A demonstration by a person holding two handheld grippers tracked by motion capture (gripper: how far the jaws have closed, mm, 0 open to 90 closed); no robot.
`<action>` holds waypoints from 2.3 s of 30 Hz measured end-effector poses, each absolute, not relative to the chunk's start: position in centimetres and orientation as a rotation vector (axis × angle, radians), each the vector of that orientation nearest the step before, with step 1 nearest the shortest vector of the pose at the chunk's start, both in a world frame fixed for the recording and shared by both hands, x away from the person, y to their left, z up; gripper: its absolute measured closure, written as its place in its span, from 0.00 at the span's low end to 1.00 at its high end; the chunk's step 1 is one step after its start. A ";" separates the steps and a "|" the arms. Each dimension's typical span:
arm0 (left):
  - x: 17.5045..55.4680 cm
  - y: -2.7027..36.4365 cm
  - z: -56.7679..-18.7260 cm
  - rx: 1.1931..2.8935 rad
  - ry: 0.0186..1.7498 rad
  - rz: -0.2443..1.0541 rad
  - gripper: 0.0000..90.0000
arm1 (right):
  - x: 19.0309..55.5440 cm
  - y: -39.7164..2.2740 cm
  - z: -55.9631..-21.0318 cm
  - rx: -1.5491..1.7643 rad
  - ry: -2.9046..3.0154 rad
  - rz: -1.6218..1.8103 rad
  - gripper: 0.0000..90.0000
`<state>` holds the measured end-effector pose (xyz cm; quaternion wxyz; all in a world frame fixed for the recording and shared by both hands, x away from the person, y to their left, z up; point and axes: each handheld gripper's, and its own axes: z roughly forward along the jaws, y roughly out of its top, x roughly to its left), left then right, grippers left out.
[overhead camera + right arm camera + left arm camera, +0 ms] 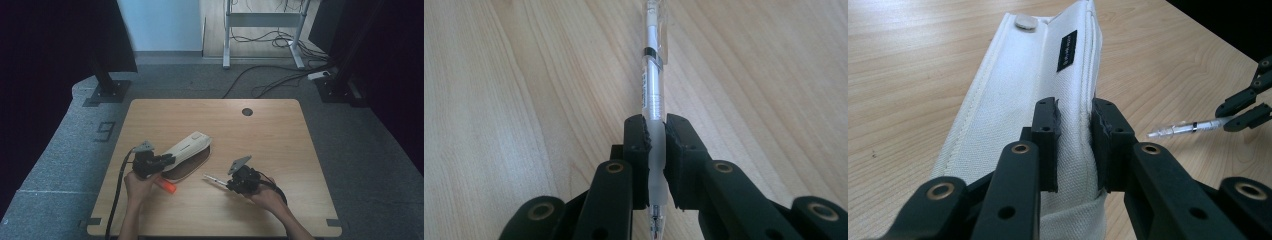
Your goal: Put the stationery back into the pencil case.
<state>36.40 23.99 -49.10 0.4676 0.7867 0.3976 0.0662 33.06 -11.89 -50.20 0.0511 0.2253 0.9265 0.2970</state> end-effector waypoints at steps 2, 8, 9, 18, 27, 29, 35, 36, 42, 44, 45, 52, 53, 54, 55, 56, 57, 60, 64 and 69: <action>36.4 24.0 -49.1 1.927 0.975 0.163 0.82 | 33.2 -12.0 -50.0 0.691 2.813 0.916 0.87; 36.3 24.0 -49.0 1.921 0.974 0.161 0.83 | 33.7 -11.9 -49.6 0.707 2.790 0.949 0.87; 36.3 24.0 -49.0 1.921 0.973 0.161 0.83 | 33.9 -11.8 -49.6 0.713 2.786 0.953 0.87; 36.3 24.0 -48.9 1.916 0.972 0.158 0.83 | 35.0 -11.0 -49.6 0.728 2.773 0.977 0.87; 36.2 23.9 -48.9 1.910 0.967 0.145 0.83 | 36.3 -10.1 -49.2 0.734 2.757 0.992 0.87; 36.2 23.9 -48.8 1.909 0.966 0.141 0.83 | 36.6 -9.9 -49.2 0.735 2.755 0.999 0.87; 36.2 23.8 -48.8 1.907 0.958 0.135 0.83 | 37.5 -8.9 -49.3 0.738 2.757 1.012 0.88; 36.2 23.8 -48.8 1.907 0.958 0.135 0.83 | 37.6 -8.7 -49.4 0.737 2.759 1.009 0.87; 36.2 23.8 -48.8 1.907 0.955 0.132 0.83 | 38.3 -7.5 -49.9 0.731 2.749 1.024 0.88; 36.2 23.8 -48.8 1.908 0.955 0.131 0.83 | 38.5 -7.2 -50.0 0.736 2.749 1.020 0.87; 36.2 23.8 -48.8 1.908 0.954 0.131 0.83 | 38.6 -7.0 -50.1 0.737 2.744 1.021 0.87; 36.1 23.7 -48.8 1.908 0.952 0.130 0.83 | 39.6 -6.1 -50.4 0.744 2.737 1.024 0.87; 36.1 23.7 -48.8 1.909 0.952 0.130 0.83 | 39.8 -6.0 -50.5 0.739 2.738 1.024 0.87; 36.1 23.7 -48.8 1.909 0.951 0.130 0.83 | 39.8 -5.8 -50.5 0.747 2.736 1.023 0.87; 36.1 23.7 -48.8 1.909 0.951 0.130 0.83 | 39.9 -5.6 -50.6 0.741 2.737 1.026 0.87; 36.1 23.7 -48.8 1.909 0.951 0.129 0.83 | 40.0 -5.5 -50.7 0.740 2.740 1.025 0.87; 36.1 23.7 -48.8 1.909 0.951 0.129 0.83 | 40.1 -5.3 -50.8 0.739 2.738 1.027 0.87; 36.1 23.7 -48.8 1.909 0.950 0.129 0.83 | 40.2 -4.8 -50.9 0.737 2.742 1.030 0.87; 36.1 23.7 -48.8 1.908 0.951 0.126 0.83 | 40.5 -4.2 -51.1 0.727 2.740 1.037 0.87; 36.1 23.6 -48.8 1.909 0.949 0.125 0.83 | 41.0 -3.4 -51.3 0.722 2.735 1.045 0.87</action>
